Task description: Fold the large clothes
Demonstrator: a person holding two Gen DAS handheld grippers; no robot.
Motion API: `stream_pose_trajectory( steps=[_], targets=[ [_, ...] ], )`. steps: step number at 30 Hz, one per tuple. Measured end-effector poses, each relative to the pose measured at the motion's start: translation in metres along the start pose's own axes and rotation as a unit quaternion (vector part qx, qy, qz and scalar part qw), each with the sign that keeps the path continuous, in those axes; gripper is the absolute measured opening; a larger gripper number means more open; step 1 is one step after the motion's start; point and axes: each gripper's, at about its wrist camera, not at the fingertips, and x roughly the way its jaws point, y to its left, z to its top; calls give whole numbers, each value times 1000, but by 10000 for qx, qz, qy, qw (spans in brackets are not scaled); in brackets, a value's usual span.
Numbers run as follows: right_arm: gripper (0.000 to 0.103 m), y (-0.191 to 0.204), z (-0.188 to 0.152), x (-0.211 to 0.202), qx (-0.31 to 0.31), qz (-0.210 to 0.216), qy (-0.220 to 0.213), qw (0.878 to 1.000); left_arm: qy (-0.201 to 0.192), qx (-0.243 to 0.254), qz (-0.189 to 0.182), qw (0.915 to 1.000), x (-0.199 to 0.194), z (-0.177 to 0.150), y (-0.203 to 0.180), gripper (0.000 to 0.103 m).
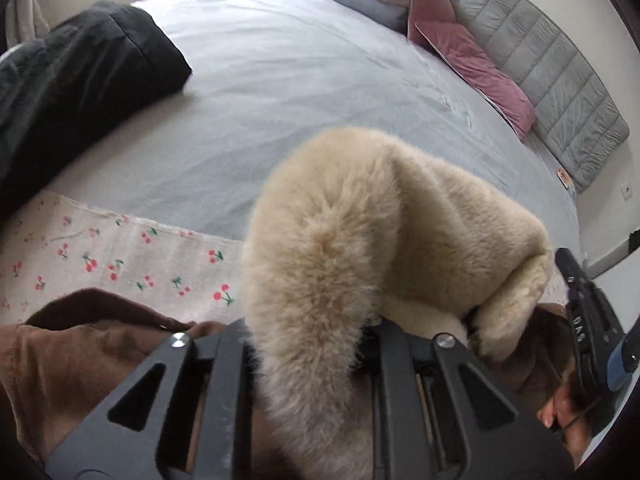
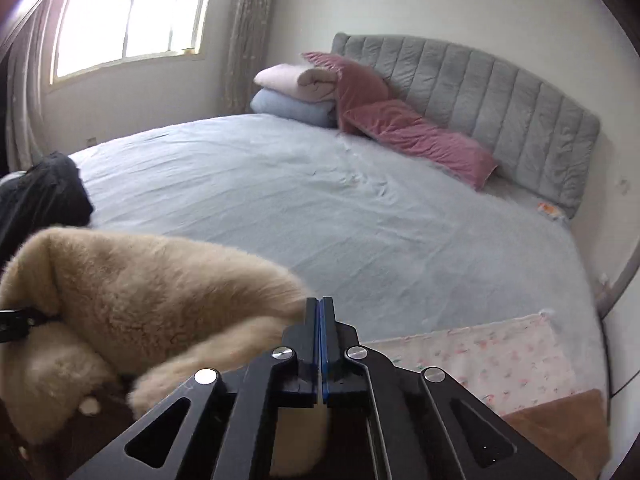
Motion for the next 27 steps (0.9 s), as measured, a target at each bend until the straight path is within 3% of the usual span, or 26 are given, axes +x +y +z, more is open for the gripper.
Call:
stream_pose_trajectory(
  steps=[2, 3, 5, 6, 8, 10, 11, 14, 17, 22, 27],
  targets=[
    [0, -17, 18, -3, 254, -4, -166, 9995, -215, 44, 0, 9998, -3, 9, 0, 19],
    [1, -26, 23, 1, 457, 173, -43, 9988, -71, 113, -23, 9999, 4, 14, 0, 22],
    [2, -39, 27, 11, 731, 553, 395, 9950, 258, 306, 327, 9987, 22, 13, -1, 34],
    [10, -42, 25, 15, 733, 777, 572, 9926, 294, 315, 401, 9983, 24, 10, 2, 39],
    [28, -43, 15, 18, 514, 1150, 855, 9883, 173, 409, 321, 9985, 13, 3, 9, 65],
    [58, -50, 2, 17, 233, 1376, 986, 9853, -14, 602, 251, 9979, -8, -5, 15, 78],
    [61, -56, -4, 16, 91, 1421, 1000, 9847, -37, 772, 188, 9968, -18, -7, 16, 81],
    [62, -85, -23, 10, -27, 1284, 1062, 9860, 21, 1310, 246, 9911, -42, -18, 25, 82],
    [62, -113, -39, 0, 209, 1461, 1257, 9810, 8, 1403, 391, 9893, -70, -31, 53, 83],
    [67, -135, -49, -34, 637, 1726, 1417, 9727, 44, 950, 839, 9919, -115, -46, 125, 85],
    [74, -132, -39, -75, 733, 1941, 1359, 9688, -15, 298, 1414, 9895, -170, -55, 205, 85]
  ],
)
